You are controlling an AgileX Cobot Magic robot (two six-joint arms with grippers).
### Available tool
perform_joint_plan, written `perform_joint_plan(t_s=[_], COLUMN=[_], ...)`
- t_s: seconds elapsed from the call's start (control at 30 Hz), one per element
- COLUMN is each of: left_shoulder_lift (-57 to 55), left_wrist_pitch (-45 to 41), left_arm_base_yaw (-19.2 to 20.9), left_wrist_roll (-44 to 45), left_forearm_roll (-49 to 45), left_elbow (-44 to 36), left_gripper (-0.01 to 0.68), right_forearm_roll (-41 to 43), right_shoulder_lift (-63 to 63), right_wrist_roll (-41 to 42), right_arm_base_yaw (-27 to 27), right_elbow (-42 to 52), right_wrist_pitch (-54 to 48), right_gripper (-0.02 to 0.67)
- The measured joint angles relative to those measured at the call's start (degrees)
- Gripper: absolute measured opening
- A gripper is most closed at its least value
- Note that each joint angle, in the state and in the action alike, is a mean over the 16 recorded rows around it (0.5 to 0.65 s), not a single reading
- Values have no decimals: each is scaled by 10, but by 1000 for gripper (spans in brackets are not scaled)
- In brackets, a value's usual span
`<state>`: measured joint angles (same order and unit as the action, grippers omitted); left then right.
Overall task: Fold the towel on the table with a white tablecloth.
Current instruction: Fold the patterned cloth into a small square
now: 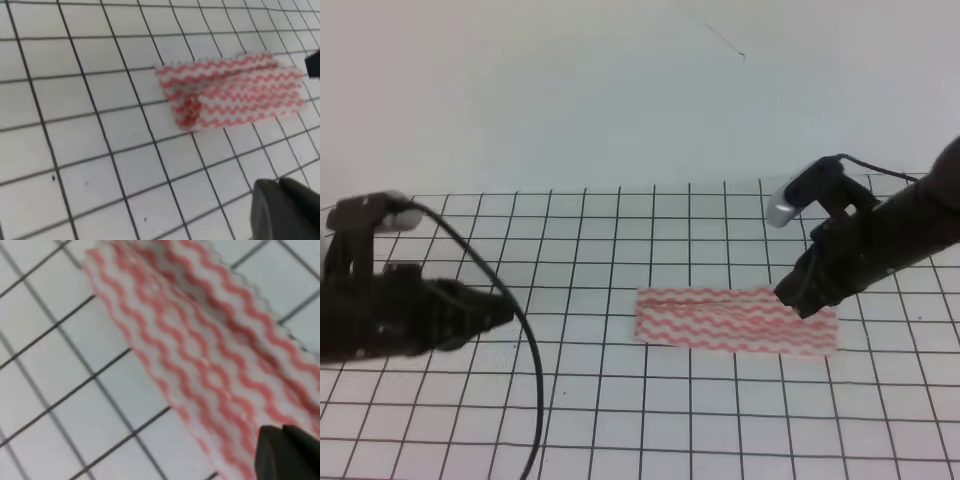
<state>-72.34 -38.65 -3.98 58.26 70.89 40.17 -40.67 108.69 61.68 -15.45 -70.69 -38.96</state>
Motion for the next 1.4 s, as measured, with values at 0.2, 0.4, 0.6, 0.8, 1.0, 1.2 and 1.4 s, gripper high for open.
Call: perform_joint_plan(t_s=[0.2,0.4,0.6,0.8,1.0,1.2,1.4], left_shoulder_lift=[-82,-124,-133,-133,-133,-133,-133], left_wrist_pitch=[-29,-56,-74,-84,-91,-92,-92], left_arm_base_yaw=[0,0,0,0,0,0,0], left_wrist_roll=[42,67,74,74,74,75,75], left_forearm_roll=[32,57,63,61,60,60,60], left_elbow=[60,89,94,94,94,94,94], left_gripper=[-2,-2,-2,-2,-2,-2,-2], right_forearm_roll=[23,43,69,97,111,117,117], right_shoulder_lift=[40,96,156,210,241,250,252], right_wrist_roll=[1,1,-21,-56,-83,-90,-84], right_arm_base_yaw=[-9,-40,-78,-99,-102,-102,-105], right_elbow=[-73,-159,-239,-313,-368,-395,-398], right_wrist_pitch=[-55,-116,-137,-137,-151,-184,-214], right_gripper=[2,0,0,0,0,0,0])
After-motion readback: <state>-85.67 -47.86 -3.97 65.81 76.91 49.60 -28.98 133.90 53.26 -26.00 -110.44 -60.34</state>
